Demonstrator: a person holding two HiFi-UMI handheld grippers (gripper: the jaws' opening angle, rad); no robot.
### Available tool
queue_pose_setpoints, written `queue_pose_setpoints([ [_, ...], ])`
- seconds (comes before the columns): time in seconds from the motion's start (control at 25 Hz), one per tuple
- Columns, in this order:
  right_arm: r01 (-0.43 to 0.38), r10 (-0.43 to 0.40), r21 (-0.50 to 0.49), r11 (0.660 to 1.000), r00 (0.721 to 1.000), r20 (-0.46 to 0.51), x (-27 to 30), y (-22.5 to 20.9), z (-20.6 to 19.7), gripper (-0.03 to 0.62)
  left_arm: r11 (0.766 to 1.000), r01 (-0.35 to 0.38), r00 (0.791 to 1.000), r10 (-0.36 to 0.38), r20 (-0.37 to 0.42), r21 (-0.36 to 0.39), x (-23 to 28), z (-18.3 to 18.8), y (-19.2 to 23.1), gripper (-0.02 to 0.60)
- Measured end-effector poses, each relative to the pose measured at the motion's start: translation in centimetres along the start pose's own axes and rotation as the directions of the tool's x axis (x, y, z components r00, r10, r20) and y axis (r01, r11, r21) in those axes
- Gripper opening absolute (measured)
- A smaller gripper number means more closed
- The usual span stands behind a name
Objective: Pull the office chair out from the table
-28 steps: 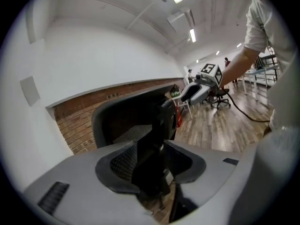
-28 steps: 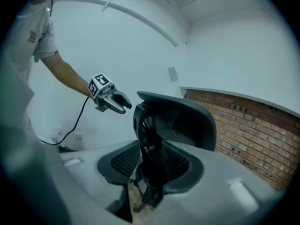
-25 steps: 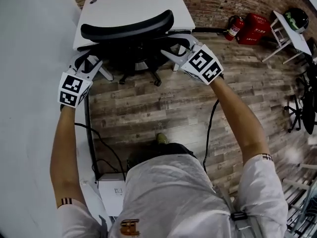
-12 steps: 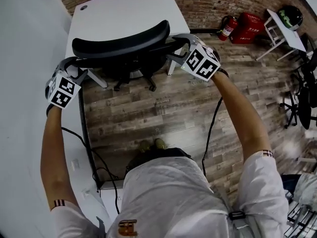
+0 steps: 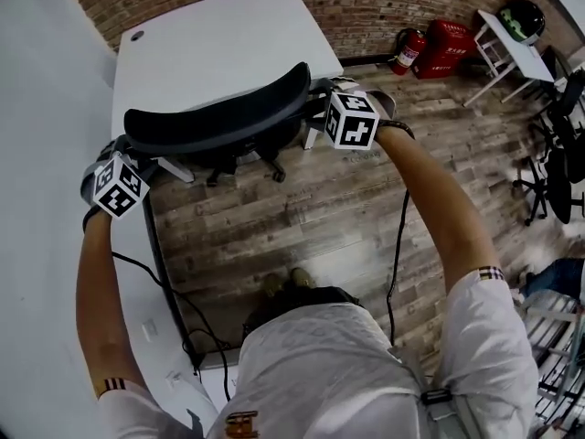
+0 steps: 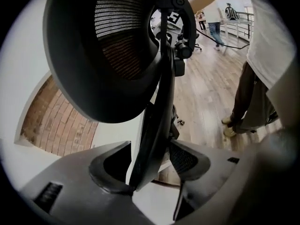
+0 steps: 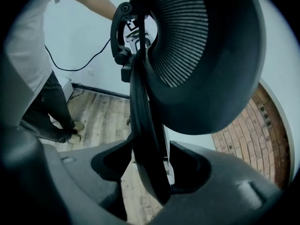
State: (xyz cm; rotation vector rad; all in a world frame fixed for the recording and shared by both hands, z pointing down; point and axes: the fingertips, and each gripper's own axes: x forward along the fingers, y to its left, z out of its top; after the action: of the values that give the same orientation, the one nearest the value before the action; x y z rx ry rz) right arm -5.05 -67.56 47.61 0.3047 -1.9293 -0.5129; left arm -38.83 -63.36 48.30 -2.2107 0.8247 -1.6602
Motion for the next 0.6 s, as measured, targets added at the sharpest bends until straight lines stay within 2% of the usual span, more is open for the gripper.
queue_pose_setpoints([
  [0.12, -0.032, 0.032, -0.011, 0.999, 0.999, -0.013, 0.8, 0.1, 0.1, 0.226, 0.999, 0.009, 1.000, -0.009, -0.003, 0.041, 0.6, -0.1, -0.3, 0.229],
  [0.2, -0.034, 0.032, -0.068, 0.997, 0.999, -0.041, 1.0, 0.3, -0.1, 0.175, 0.998, 0.000, 1.000, 0.001, -0.005, 0.069, 0.7, -0.1, -0.1, 0.181],
  [0.32, -0.021, 0.008, -0.165, 0.986, 0.997, -0.080, 1.3, 0.8, -0.5, 0.114, 0.994, 0.018, 0.999, -0.015, -0.028, 0.104, 0.7, -0.4, -0.4, 0.155],
  [0.6, 0.030, -0.047, -0.209, 0.977, 0.996, -0.074, 1.3, 1.8, -0.4, 0.095, 0.992, 0.053, 0.997, -0.045, -0.067, 0.115, 0.4, -0.8, -1.5, 0.144],
])
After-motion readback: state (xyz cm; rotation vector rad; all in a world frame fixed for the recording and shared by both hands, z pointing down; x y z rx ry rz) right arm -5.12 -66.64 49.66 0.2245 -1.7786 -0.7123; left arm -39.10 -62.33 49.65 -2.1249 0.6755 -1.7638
